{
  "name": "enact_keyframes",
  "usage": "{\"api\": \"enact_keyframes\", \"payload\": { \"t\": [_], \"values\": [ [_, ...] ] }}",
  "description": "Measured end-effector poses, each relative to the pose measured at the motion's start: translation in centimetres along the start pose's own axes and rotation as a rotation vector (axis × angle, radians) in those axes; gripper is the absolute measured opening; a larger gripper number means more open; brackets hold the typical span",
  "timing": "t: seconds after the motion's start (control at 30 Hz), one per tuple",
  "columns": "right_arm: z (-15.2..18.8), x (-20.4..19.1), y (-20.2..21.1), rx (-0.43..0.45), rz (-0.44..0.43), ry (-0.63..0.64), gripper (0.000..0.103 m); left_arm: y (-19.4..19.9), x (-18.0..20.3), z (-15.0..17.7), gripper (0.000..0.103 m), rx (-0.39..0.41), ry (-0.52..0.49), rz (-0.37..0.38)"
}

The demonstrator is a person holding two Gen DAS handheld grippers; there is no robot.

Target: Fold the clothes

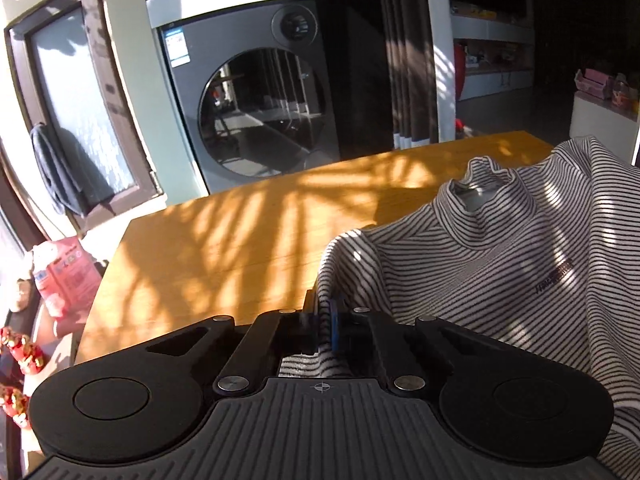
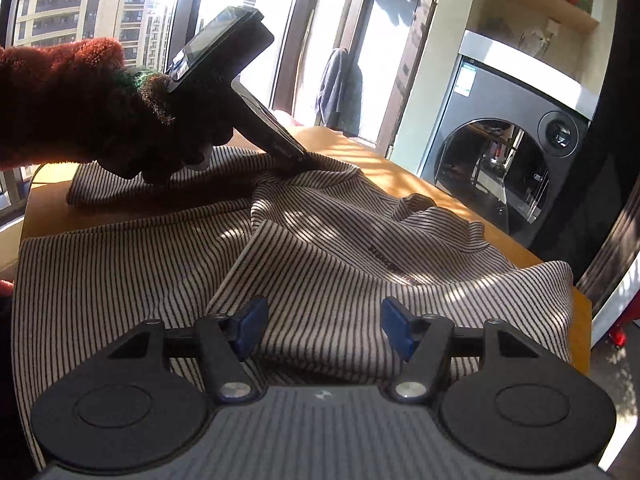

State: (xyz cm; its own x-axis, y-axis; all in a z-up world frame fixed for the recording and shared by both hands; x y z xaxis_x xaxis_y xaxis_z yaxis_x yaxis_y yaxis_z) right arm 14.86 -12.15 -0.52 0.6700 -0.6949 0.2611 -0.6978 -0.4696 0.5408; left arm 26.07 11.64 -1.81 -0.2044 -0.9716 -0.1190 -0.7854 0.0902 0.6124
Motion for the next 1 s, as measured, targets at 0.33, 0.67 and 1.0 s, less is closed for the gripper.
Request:
{"api": "enact_keyframes", "payload": {
  "t": [0.33, 0.67, 1.0],
  "values": [
    [-1.3, 3.3, 1.1, 0.055, 0.163, -0.055, 0.065, 2.2, -7.1, -0.7, 0.036, 0.066, 0.294, 0.005],
    [-8.0, 7.9, -6.2, -0.02, 0.073, -0.118, 0.037, 4.8, 0.9, -0.2, 0.09, 0.159, 0.084, 0.305],
    [-10.0, 8.1, -16.0, -0.113, -0.088, -0.378, 0.005, 4.4, -2.9, 3.3, 0.097, 0.164, 0.187, 0.386]
  ]
}}
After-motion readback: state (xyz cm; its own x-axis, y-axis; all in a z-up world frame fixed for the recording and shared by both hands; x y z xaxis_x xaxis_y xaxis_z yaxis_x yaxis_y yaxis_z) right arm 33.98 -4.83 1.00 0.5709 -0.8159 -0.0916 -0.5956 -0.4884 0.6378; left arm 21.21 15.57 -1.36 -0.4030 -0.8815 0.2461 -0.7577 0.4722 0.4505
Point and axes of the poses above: each gripper's, at about its wrist camera, not at the fingertips, and y roughly against the way its jaws point, x to its right, z to its underside, the point moved 1 cm from there along -y, roughly the way its jaws point, and after that the axes turned 8 degrees about z, right-handed, at the moved point
